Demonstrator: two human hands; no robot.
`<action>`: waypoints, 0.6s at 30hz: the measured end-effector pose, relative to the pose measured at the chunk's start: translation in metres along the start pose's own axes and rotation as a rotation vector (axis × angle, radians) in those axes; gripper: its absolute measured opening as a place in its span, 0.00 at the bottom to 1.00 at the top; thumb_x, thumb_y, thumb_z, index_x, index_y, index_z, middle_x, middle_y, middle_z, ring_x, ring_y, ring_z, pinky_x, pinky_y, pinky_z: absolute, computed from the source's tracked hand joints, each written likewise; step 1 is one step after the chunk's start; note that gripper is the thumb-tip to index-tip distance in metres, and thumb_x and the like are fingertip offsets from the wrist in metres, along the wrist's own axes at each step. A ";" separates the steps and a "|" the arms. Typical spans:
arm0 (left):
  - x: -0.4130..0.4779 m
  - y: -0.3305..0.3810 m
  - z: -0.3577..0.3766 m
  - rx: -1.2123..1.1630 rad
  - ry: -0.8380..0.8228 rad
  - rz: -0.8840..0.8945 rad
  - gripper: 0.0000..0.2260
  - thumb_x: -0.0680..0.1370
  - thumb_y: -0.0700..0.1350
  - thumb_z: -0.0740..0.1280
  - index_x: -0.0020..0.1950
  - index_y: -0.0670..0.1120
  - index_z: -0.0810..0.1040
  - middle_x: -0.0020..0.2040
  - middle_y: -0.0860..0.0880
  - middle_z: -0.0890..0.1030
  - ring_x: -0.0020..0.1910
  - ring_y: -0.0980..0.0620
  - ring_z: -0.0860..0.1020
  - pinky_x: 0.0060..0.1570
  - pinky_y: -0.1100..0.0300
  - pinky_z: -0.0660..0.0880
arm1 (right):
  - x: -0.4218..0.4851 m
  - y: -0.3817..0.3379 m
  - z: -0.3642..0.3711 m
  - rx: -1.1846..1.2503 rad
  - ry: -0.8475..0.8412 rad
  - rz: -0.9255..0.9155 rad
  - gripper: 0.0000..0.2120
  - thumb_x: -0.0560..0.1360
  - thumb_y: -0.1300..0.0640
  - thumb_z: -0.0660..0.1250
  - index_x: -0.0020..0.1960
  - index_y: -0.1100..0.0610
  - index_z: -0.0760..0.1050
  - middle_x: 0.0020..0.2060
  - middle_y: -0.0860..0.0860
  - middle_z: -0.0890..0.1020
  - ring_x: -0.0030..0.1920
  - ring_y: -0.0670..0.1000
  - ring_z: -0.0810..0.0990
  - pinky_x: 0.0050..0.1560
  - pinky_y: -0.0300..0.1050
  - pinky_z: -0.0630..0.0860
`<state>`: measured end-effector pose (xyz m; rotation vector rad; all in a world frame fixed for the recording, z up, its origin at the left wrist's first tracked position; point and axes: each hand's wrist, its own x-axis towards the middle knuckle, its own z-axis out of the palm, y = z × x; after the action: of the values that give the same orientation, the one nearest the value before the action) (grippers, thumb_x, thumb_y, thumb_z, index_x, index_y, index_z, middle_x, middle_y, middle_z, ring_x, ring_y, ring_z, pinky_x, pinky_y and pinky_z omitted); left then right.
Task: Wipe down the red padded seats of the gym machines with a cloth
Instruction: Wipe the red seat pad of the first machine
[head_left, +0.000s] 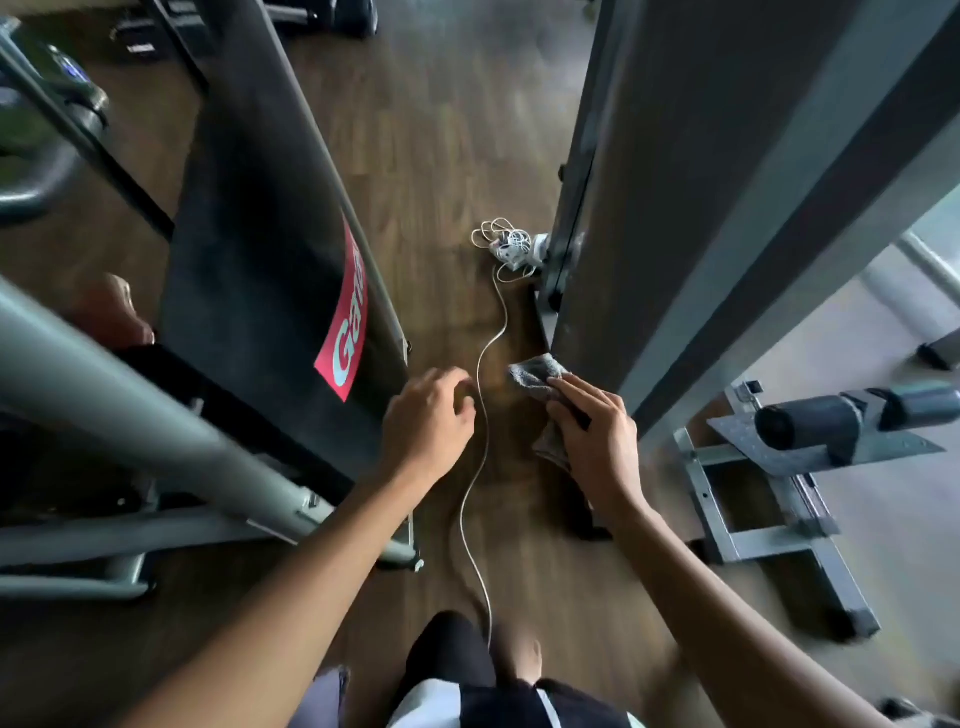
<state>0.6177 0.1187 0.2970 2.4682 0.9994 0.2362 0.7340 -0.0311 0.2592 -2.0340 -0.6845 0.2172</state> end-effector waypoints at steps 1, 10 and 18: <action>0.012 0.001 0.001 0.011 0.002 -0.005 0.13 0.79 0.44 0.67 0.64 0.46 0.79 0.59 0.46 0.81 0.59 0.44 0.78 0.58 0.46 0.76 | 0.013 0.001 0.003 0.003 -0.007 0.002 0.14 0.76 0.61 0.71 0.61 0.54 0.82 0.60 0.47 0.82 0.63 0.50 0.76 0.62 0.37 0.68; 0.156 -0.007 0.002 0.023 -0.017 -0.051 0.13 0.81 0.46 0.65 0.64 0.46 0.79 0.59 0.45 0.82 0.60 0.43 0.79 0.61 0.46 0.75 | 0.161 -0.003 0.043 0.017 -0.021 -0.020 0.14 0.76 0.64 0.70 0.60 0.57 0.82 0.59 0.50 0.83 0.59 0.41 0.75 0.58 0.18 0.61; 0.330 -0.012 -0.009 0.055 -0.029 -0.127 0.14 0.80 0.47 0.63 0.64 0.51 0.79 0.60 0.45 0.82 0.61 0.42 0.78 0.63 0.48 0.73 | 0.326 -0.006 0.108 0.141 0.028 -0.006 0.15 0.74 0.64 0.70 0.60 0.59 0.82 0.59 0.52 0.83 0.61 0.48 0.80 0.67 0.47 0.73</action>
<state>0.8452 0.3583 0.2944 2.4383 1.1596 0.1324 0.9575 0.2293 0.2441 -1.8970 -0.6394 0.2265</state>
